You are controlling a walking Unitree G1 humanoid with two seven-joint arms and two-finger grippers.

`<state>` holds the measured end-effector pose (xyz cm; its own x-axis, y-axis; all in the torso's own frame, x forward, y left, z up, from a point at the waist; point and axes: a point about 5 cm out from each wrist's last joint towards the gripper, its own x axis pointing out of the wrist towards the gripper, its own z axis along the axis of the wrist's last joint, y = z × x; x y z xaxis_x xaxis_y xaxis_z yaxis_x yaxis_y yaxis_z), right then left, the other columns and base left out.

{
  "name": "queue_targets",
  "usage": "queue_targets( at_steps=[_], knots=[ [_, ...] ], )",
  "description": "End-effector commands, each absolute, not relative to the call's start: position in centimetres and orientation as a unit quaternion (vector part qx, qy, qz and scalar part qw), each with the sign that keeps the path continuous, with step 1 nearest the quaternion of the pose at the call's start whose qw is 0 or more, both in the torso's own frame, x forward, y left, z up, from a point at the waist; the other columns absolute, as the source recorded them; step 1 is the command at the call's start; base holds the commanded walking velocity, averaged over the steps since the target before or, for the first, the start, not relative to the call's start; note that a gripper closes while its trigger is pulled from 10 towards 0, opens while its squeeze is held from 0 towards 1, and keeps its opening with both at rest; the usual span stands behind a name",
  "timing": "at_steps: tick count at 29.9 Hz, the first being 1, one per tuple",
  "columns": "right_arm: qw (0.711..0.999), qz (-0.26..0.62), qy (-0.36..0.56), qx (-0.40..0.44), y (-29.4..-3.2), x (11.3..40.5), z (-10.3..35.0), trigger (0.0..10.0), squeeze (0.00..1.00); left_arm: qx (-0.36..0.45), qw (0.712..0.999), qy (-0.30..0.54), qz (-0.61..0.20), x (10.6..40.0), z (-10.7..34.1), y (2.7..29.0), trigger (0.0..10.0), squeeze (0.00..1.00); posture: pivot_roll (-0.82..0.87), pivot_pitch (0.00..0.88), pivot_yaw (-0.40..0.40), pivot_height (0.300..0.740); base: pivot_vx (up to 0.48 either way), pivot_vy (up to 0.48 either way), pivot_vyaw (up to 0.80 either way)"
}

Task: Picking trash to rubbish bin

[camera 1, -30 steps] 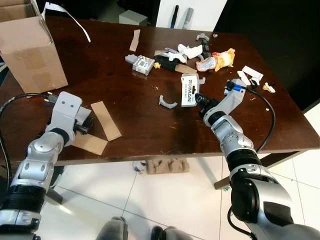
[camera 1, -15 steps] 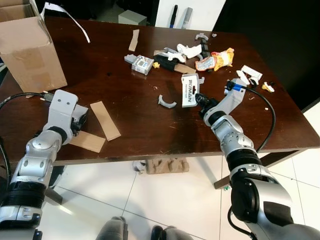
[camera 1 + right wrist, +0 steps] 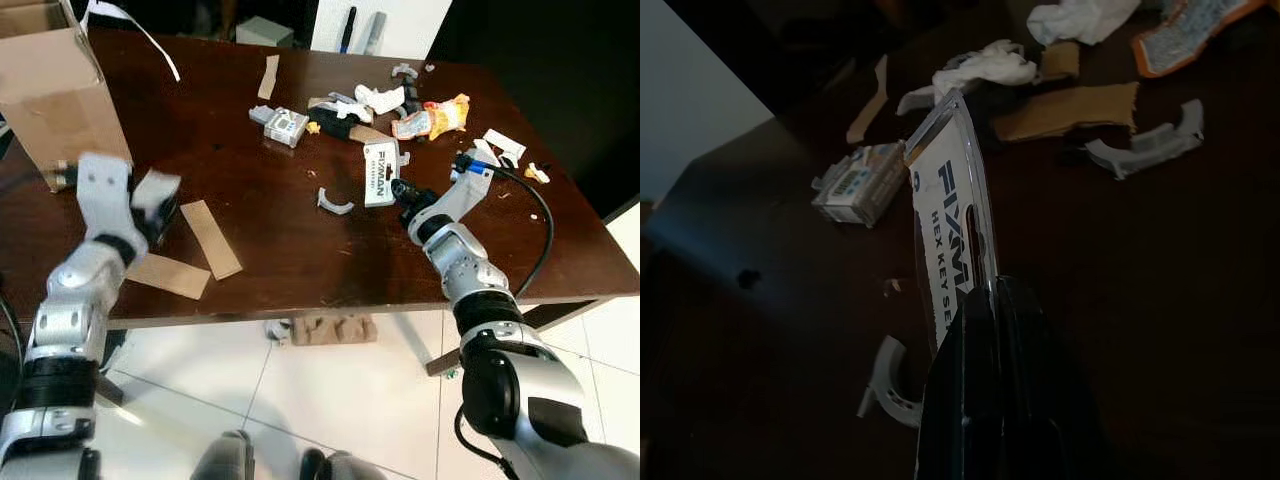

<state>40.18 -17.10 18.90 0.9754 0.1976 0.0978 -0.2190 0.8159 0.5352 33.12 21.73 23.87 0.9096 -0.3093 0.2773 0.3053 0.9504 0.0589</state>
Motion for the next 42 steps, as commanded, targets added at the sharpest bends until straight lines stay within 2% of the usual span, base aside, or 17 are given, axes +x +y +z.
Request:
queue_targets(
  at_steps=[1,2,3,4,9,10,13,14,17,18,22,24,27,32,38,42],
  knots=[
    [0.95,0.101,-0.02,0.295,-17.6,40.1,18.6,10.0,0.0,-0.016,0.968,-0.17,-0.185,32.6,24.7,20.9,2.2,0.0,0.21,0.149,-0.147,0.74,0.0,0.0,0.0],
    [0.949,0.103,-0.022,0.299,-17.5,40.2,18.7,10.0,0.0,-0.028,0.962,-0.187,-0.196,32.4,25.4,20.4,4.7,0.0,0.21,0.146,-0.145,0.74,0.0,0.0,0.0],
    [0.949,0.103,-0.022,0.299,-17.5,40.2,18.7,10.0,0.0,-0.028,0.962,-0.187,-0.196,32.4,25.4,20.4,4.7,0.0,0.21,0.146,-0.145,0.74,0.0,0.0,0.0],
    [0.945,0.106,-0.025,0.308,-17.3,40.2,18.9,10.0,0.0,-0.041,0.955,-0.207,-0.209,32.0,26.3,19.9,10.0,0.0,0.21,0.142,-0.143,0.74,0.0,0.0,0.0],
    [0.923,0.121,-0.033,0.363,-16.3,40.3,19.0,10.0,0.0,-0.094,0.929,-0.255,-0.252,30.7,28.2,18.2,10.0,0.0,0.22,0.134,-0.136,0.74,0.0,0.0,0.0],
    [0.907,0.127,-0.036,0.399,-15.9,40.2,18.8,10.0,0.0,-0.112,0.921,-0.259,-0.268,30.3,28.2,17.3,10.0,0.0,0.22,0.132,-0.13,0.74,0.0,0.0,0.0],
    [0.891,0.135,-0.039,0.433,-15.3,40.1,18.7,10.0,0.0,-0.128,0.922,-0.245,-0.271,30.3,27.4,16.6,10.0,0.0,0.22,0.128,-0.127,0.74,0.0,0.0,0.0],
    [0.877,0.146,-0.043,0.456,-14.9,40.1,18.8,10.0,0.0,-0.14,0.922,-0.233,-0.275,30.2,26.8,16.1,10.0,0.0,0.22,0.128,-0.127,0.74,0.0,0.0,0.0],
    [0.802,0.24,-0.096,0.539,-13.6,39.3,20.3,10.0,0.0,-0.161,0.924,-0.192,-0.289,29.9,24.6,14.3,10.0,0.0,0.23,0.114,-0.117,0.74,0.0,0.0,0.0],
    [0.802,0.24,-0.096,0.539,-13.6,39.3,20.3,10.0,0.0,-0.161,0.924,-0.192,-0.289,29.9,24.6,14.3,10.0,0.0,0.23,0.114,-0.117,0.74,0.0,0.0,0.0],
    [0.751,0.296,-0.148,0.572,-13.8,38.5,21.1,10.0,0.0,-0.178,0.927,-0.163,-0.286,29.5,23.0,13.4,10.0,0.0,0.24,0.108,-0.111,0.74,0.0,0.0,0.0],
    [0.749,0.3,-0.153,0.571,-13.9,38.4,21.1,10.0,0.0,-0.182,0.928,-0.158,-0.284,29.4,22.8,13.3,10.0,0.0,0.24,0.106,-0.111,0.74,0.0,0.0,0.0],
    [0.767,0.306,-0.143,0.545,-13.6,38.3,20.7,10.0,0.0,-0.184,0.931,-0.142,-0.28,29.3,22.2,13.1,10.0,0.0,0.23,0.104,-0.11,0.74,0.0,0.0,0.0],
    [0.767,0.338,-0.134,0.529,-13.5,37.5,20.1,10.0,0.0,-0.178,0.936,-0.135,-0.273,29.2,21.8,13.2,10.0,0.0,0.23,0.103,-0.114,0.74,0.0,0.0,0.0],
    [0.782,0.339,-0.117,0.51,-13.5,37.2,19.3,10.0,0.0,-0.167,0.941,-0.126,-0.266,29.2,21.2,13.2,10.0,0.0,0.23,0.1,-0.111,0.74,0.0,0.0,0.0],
    [0.784,0.341,-0.115,0.506,-13.0,37.1,19.1,10.0,0.0,-0.155,0.938,-0.115,-0.287,29.1,20.8,11.8,10.0,0.0,0.23,0.096,-0.1,0.74,0.0,0.0,0.0]
  ],
)
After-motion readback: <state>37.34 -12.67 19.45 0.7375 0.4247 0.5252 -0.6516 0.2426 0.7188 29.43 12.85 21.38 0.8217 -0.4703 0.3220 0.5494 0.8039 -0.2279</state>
